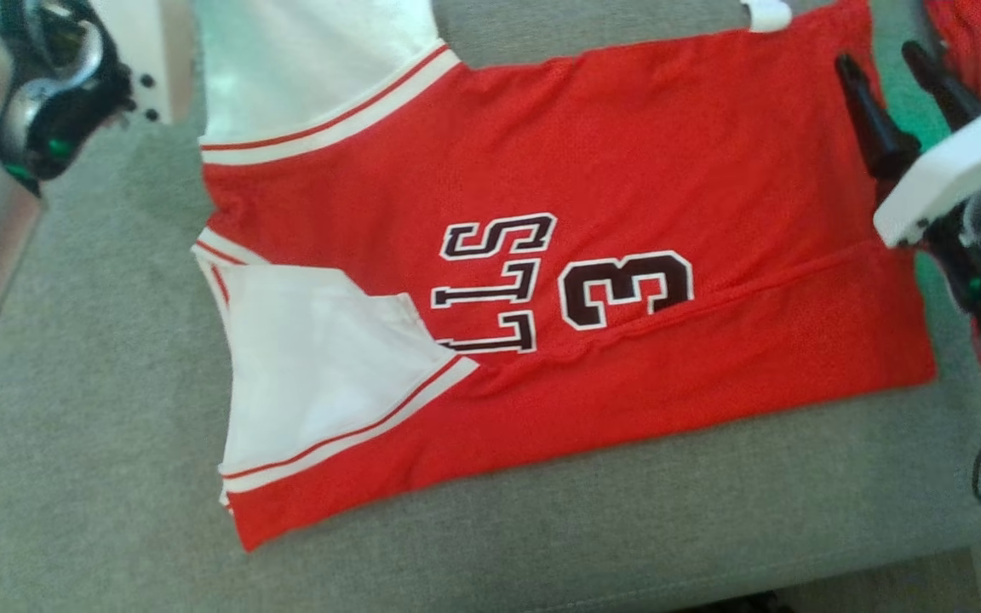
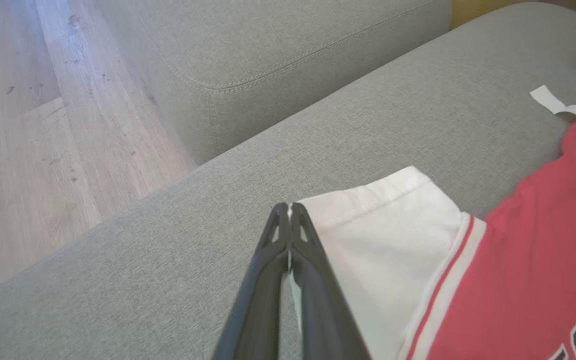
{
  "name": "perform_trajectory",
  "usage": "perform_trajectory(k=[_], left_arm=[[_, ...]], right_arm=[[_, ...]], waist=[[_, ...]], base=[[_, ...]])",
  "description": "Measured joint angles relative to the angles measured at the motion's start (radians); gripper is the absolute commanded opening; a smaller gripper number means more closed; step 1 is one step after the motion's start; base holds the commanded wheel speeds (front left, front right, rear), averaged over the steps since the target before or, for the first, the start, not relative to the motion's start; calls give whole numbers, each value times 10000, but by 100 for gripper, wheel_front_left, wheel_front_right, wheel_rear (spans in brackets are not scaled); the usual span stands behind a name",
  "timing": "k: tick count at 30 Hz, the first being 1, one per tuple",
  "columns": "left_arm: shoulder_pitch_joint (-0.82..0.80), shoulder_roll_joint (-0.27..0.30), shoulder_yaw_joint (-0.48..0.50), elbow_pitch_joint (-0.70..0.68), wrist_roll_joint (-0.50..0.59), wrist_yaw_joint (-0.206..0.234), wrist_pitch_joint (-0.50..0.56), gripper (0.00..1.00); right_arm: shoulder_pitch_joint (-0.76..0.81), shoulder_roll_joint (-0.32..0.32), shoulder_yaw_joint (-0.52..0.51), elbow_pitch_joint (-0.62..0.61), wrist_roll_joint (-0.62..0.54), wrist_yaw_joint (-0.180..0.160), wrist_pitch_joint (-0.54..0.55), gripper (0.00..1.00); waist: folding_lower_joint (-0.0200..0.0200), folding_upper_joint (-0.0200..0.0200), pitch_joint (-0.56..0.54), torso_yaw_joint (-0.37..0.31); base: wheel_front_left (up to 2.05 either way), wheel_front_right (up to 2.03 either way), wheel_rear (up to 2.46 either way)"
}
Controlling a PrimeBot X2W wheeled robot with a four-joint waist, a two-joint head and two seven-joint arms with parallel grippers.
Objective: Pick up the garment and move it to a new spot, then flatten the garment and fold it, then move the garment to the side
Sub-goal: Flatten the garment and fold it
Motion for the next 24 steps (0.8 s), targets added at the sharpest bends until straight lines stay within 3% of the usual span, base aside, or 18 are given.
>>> perform_trajectory(k=[10,24], left_arm=[[-1,-295,-422,-330,0,-79,-426,0],[-36,-378,-769,-351,-104,-128,-656,0]], right_arm=[[-1223,-42,412,1609,-171,0,36,100],[-2085,-201,1116,2871,98,0,-566,100]], waist=[[0,0,92,481],[0,0,57,662]], base=[[0,0,0],[0,0,0]])
